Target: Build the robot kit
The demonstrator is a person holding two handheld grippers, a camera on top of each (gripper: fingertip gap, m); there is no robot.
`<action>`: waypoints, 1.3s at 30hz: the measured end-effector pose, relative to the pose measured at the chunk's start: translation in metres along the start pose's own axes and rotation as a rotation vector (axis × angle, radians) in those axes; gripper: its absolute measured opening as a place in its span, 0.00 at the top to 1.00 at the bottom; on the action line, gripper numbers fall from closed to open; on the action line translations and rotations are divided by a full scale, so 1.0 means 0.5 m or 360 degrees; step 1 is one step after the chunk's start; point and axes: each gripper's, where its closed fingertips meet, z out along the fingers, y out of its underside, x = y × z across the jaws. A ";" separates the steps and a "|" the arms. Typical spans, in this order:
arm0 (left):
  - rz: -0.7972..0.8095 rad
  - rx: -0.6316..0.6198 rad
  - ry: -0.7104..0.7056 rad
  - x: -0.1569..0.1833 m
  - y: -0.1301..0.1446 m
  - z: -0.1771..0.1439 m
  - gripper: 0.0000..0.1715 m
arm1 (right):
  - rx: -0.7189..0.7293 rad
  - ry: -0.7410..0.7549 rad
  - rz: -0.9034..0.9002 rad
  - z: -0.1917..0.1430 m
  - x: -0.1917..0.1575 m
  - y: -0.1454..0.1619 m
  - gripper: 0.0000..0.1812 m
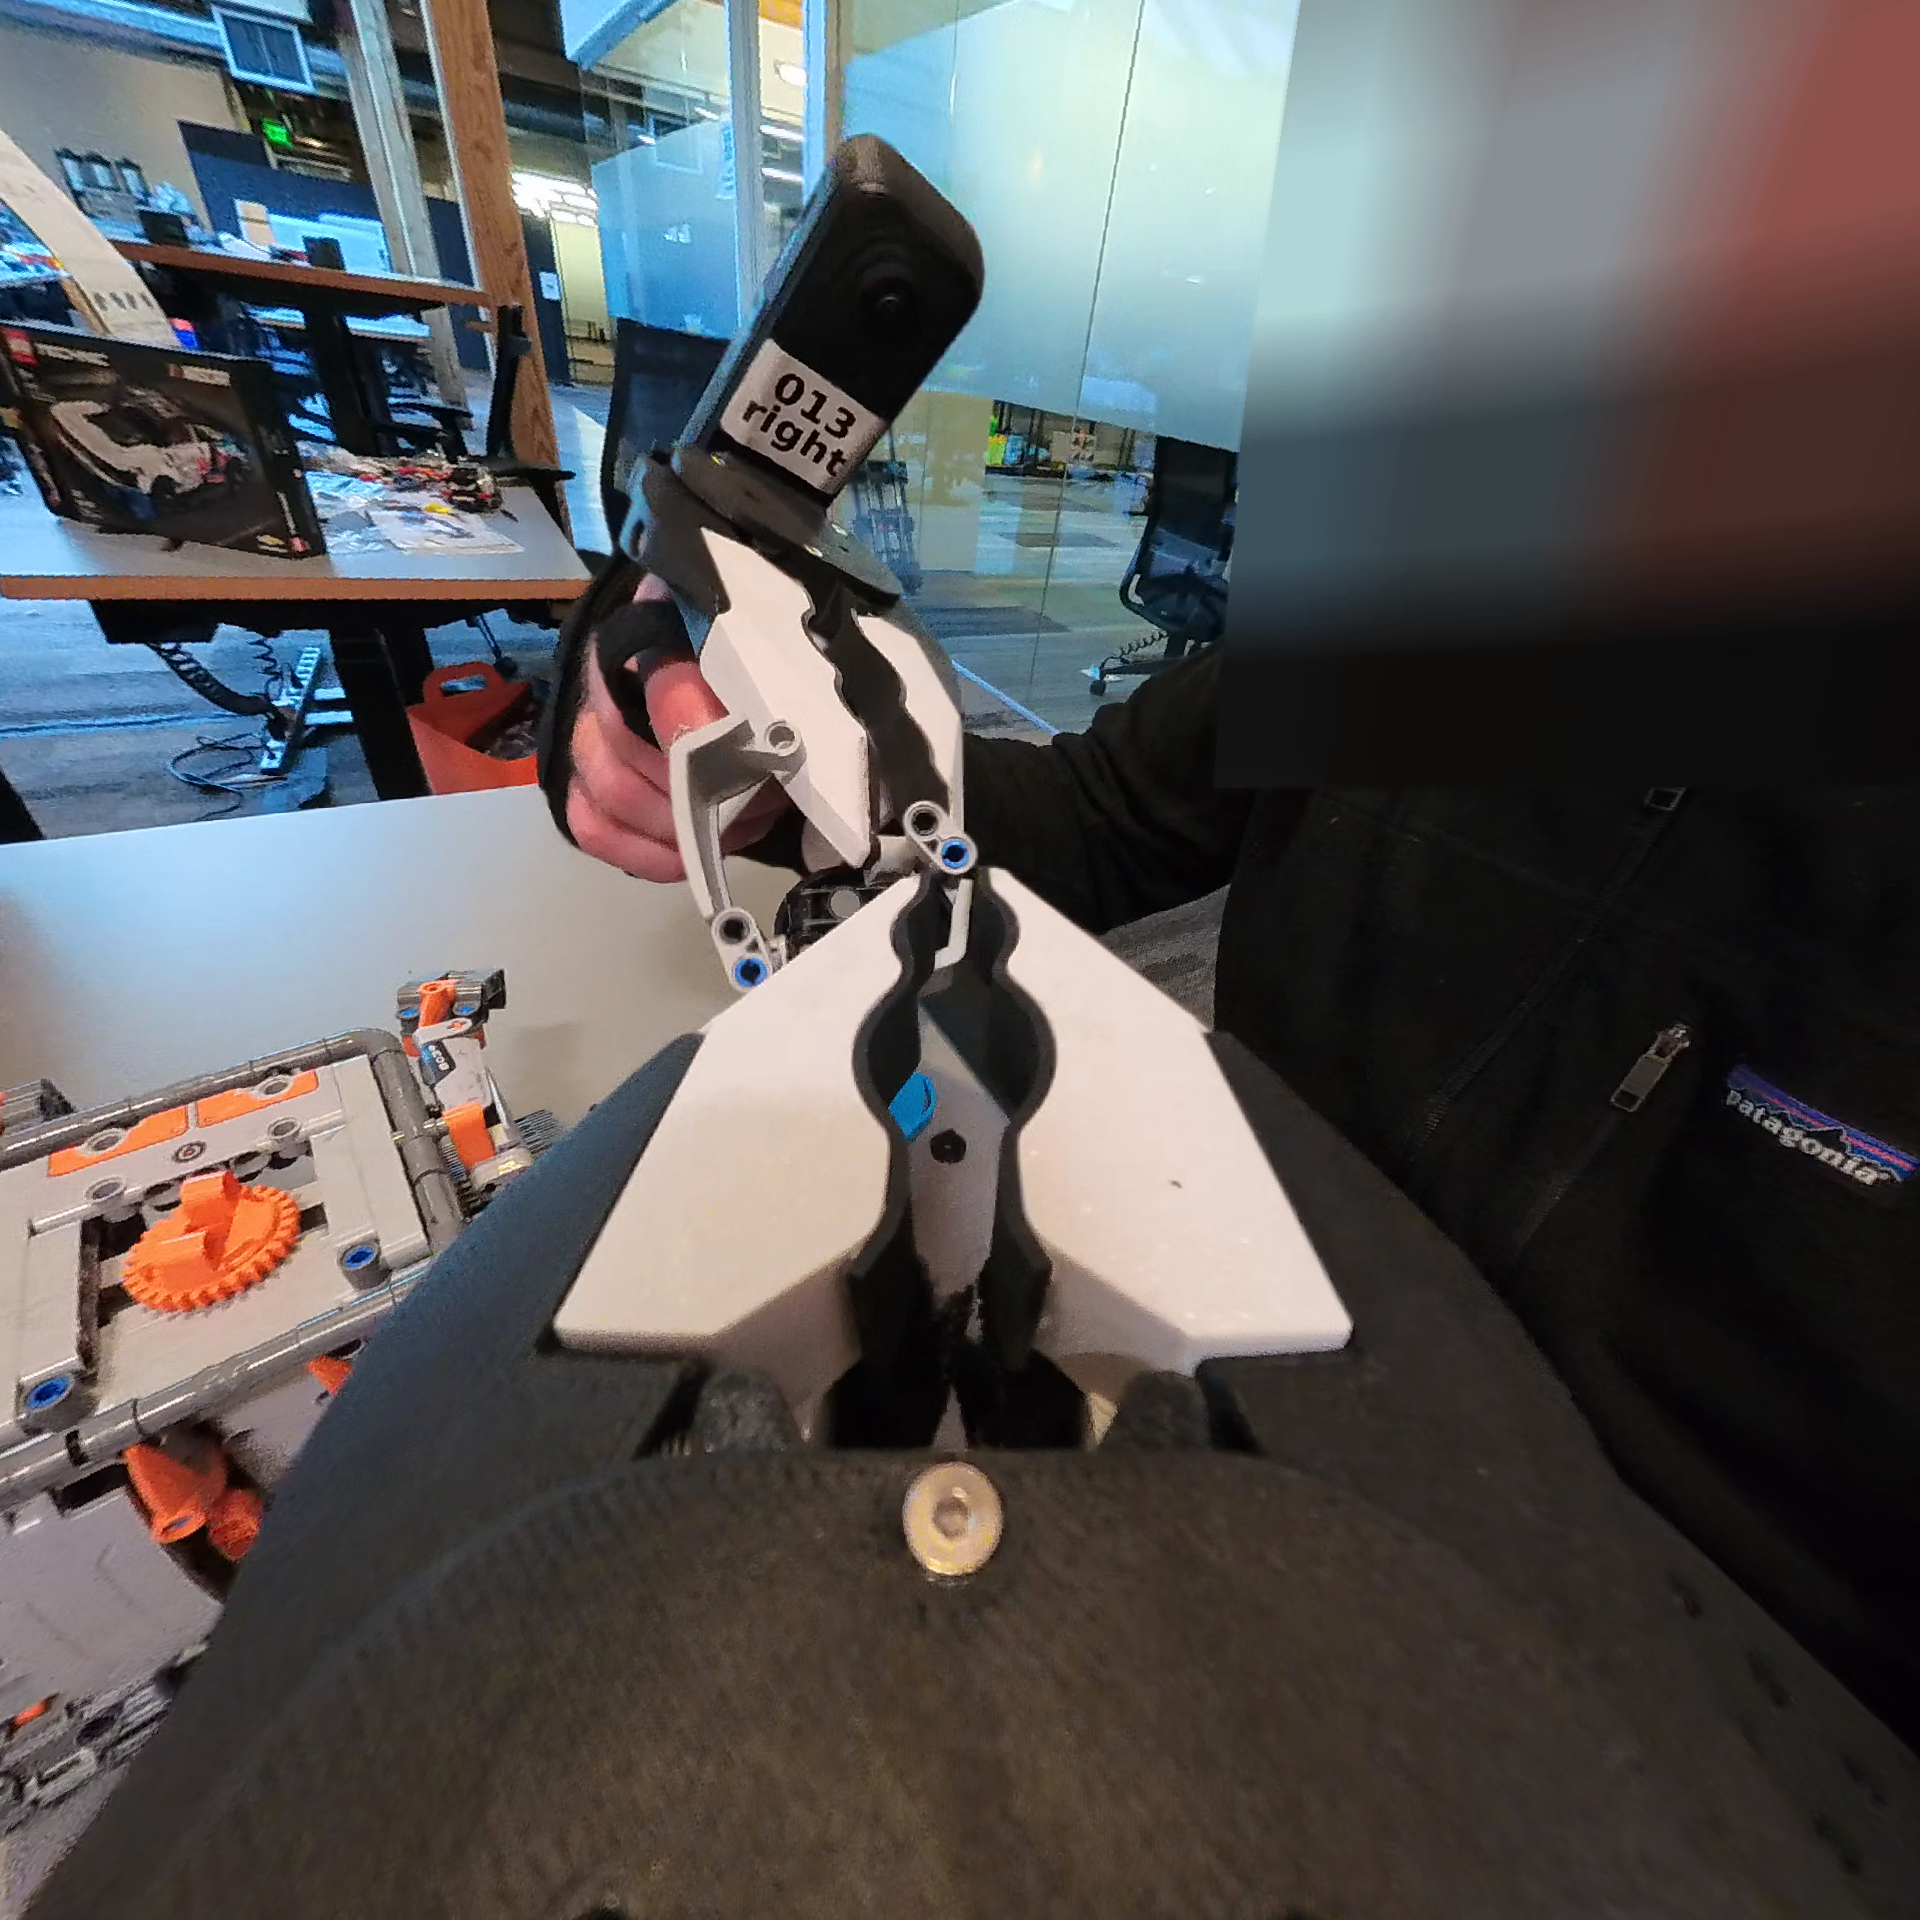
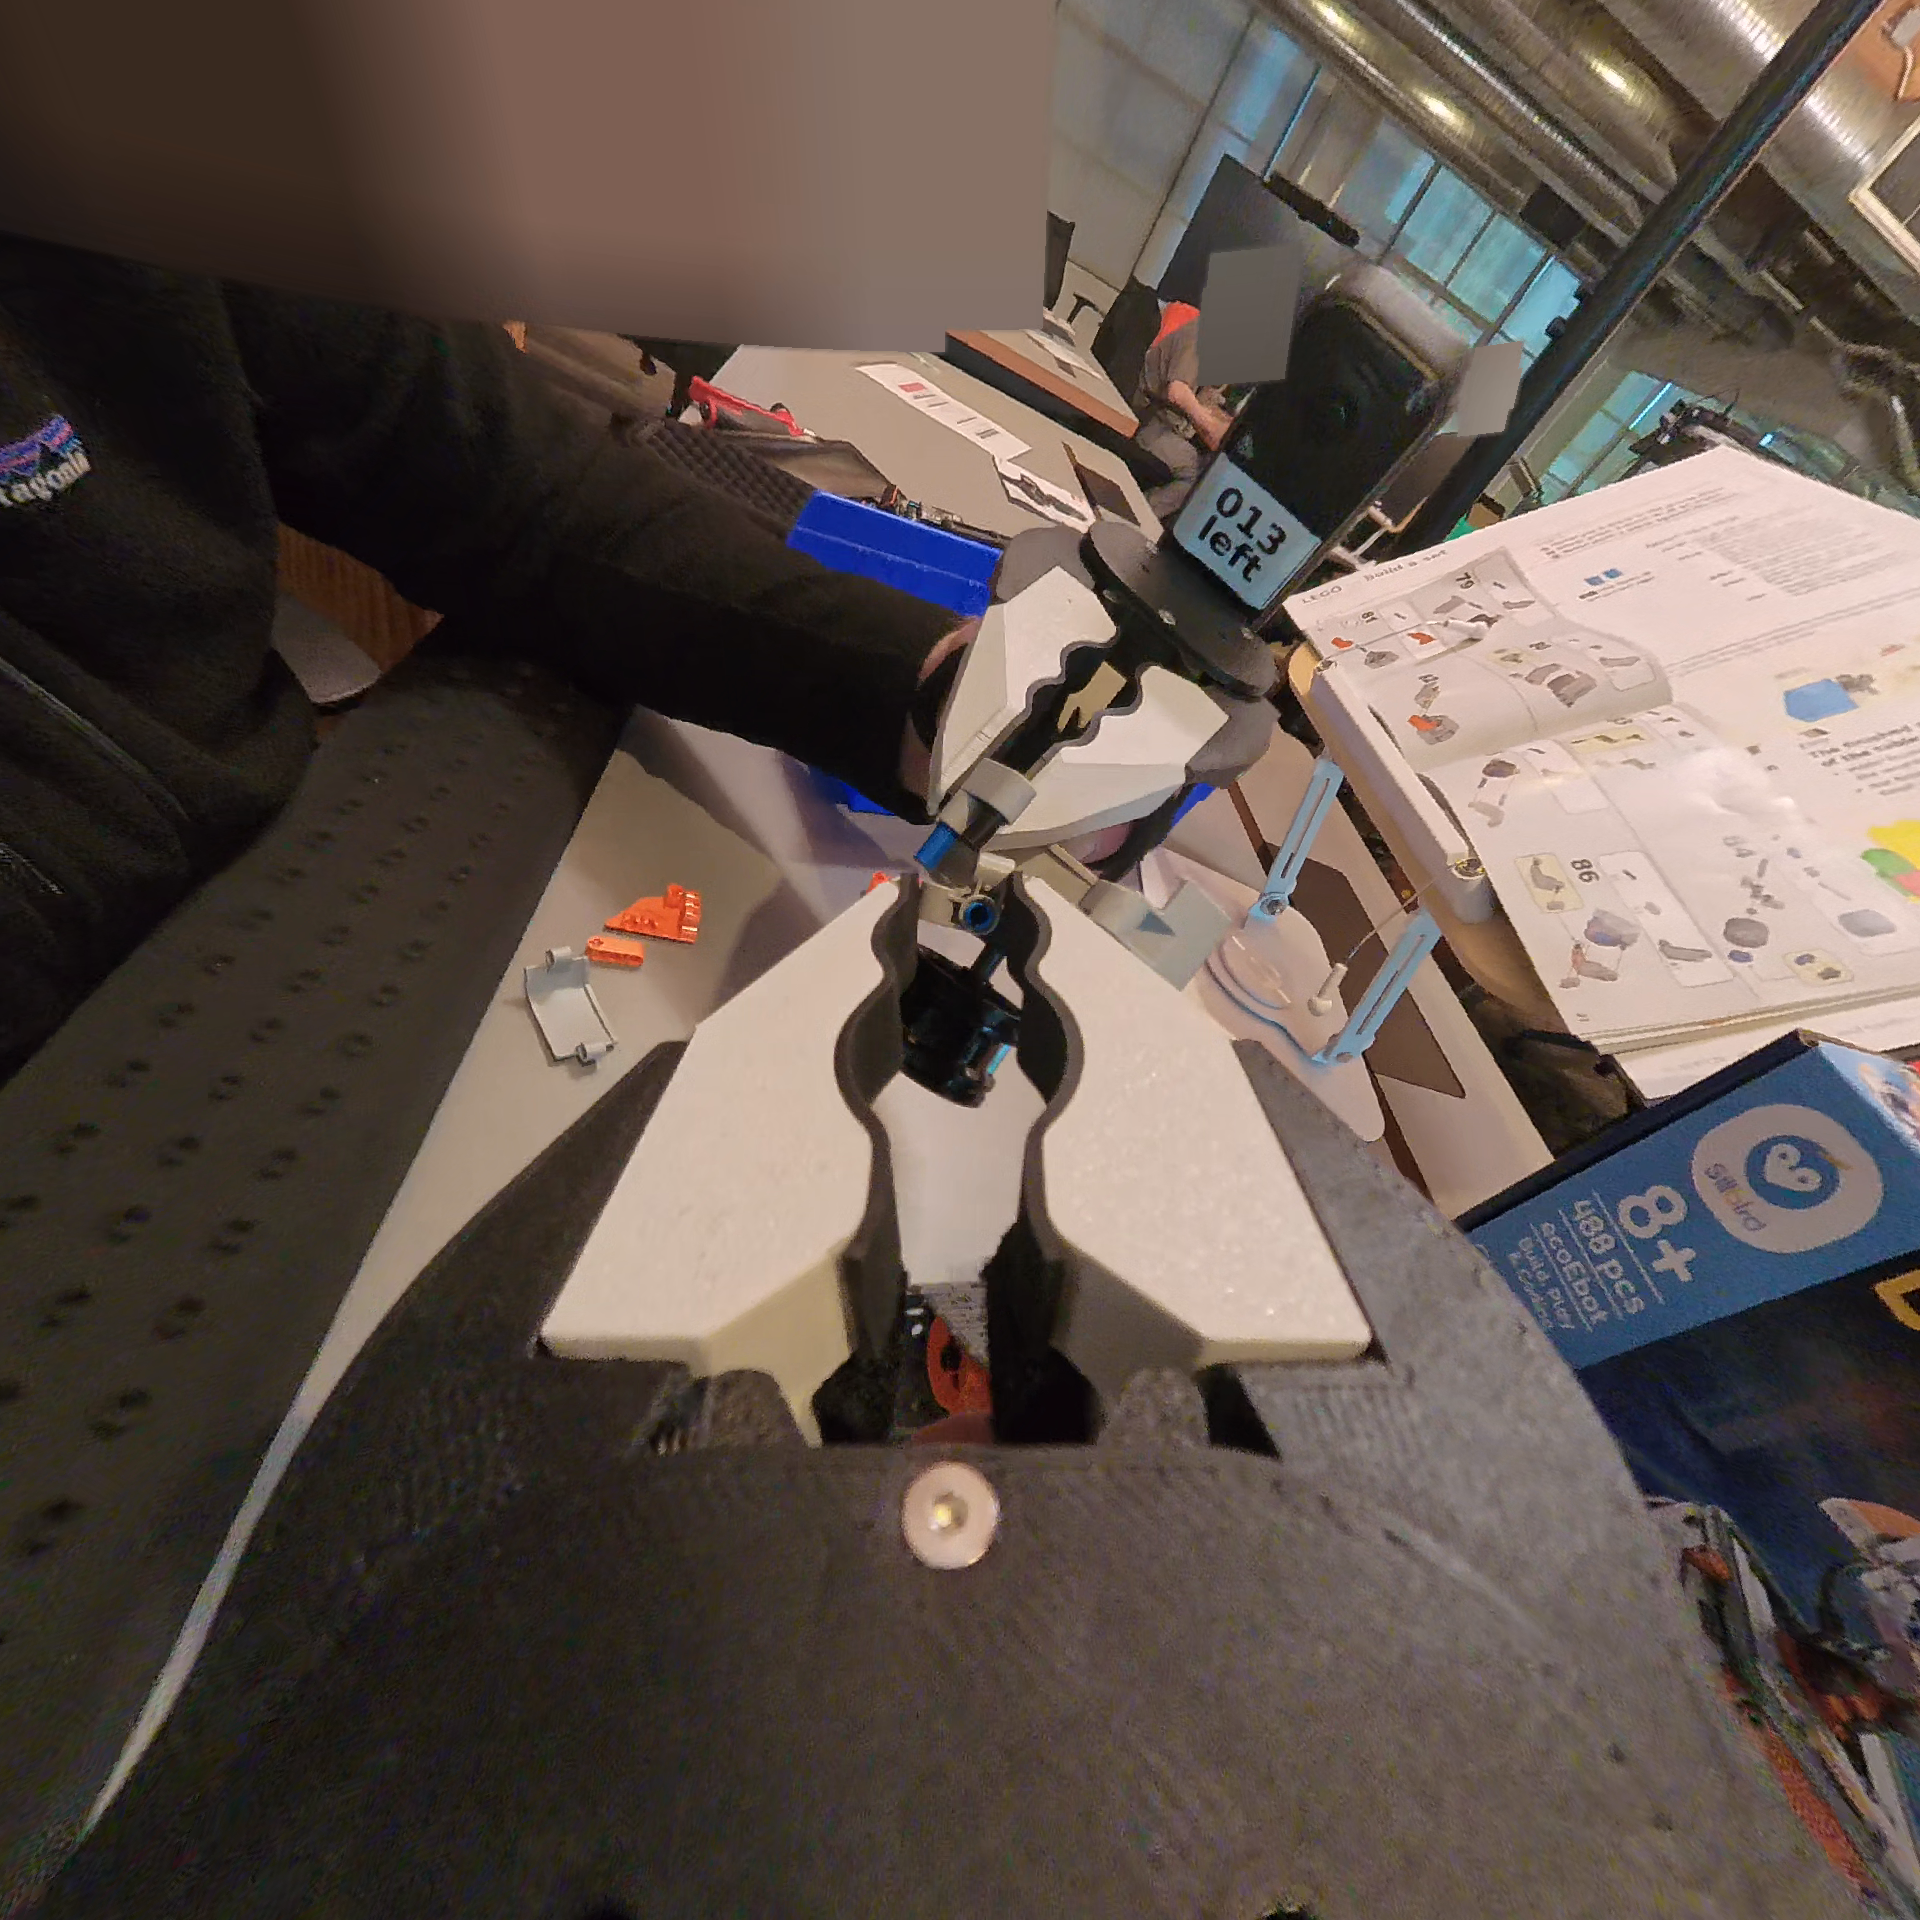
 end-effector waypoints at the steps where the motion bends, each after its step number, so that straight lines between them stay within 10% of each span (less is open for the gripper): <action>1: -0.0009 0.0019 0.0005 -0.001 -0.001 0.000 0.98 | 0.0000 0.0003 -0.0009 -0.001 0.000 -0.001 0.92; 39: -0.0271 0.0233 0.0067 -0.034 0.010 -0.002 0.99 | -0.0228 0.0057 -0.0350 0.005 -0.017 0.029 0.93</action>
